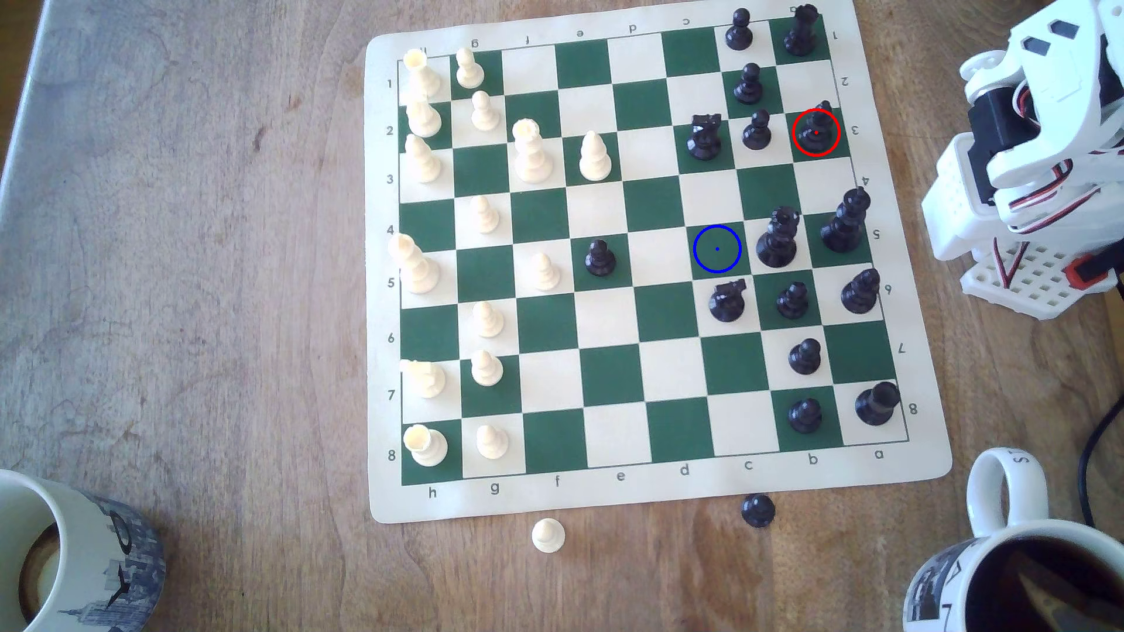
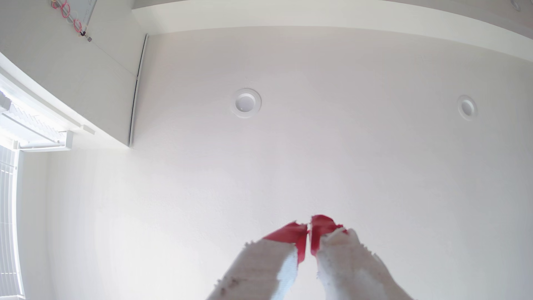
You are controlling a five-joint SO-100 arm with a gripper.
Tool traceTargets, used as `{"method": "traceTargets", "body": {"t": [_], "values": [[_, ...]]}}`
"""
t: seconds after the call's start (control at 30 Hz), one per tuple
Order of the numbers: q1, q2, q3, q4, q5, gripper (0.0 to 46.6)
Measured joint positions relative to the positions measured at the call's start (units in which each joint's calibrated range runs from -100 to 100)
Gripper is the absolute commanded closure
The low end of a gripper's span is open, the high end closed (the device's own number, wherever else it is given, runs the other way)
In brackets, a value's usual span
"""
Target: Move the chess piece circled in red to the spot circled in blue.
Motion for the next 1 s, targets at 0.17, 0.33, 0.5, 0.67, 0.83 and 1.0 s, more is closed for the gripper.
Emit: {"method": "traceTargets", "body": {"t": [0.17,0.33,0.5,0.67,0.83,1.0], "values": [[4.8,0.0,0.0,1.0,0.0,46.4],[11.4,0.0,0.0,11.7,0.0,46.4],[20.4,-0.3,-3.5,35.7,0.0,46.4],[30.1,-0.5,-14.6,71.8,0.0,46.4],[34.4,-0.6,-22.7,97.1,0.0,44.4],[36.7,-0.6,-30.0,122.1,-6.7,43.4]]}}
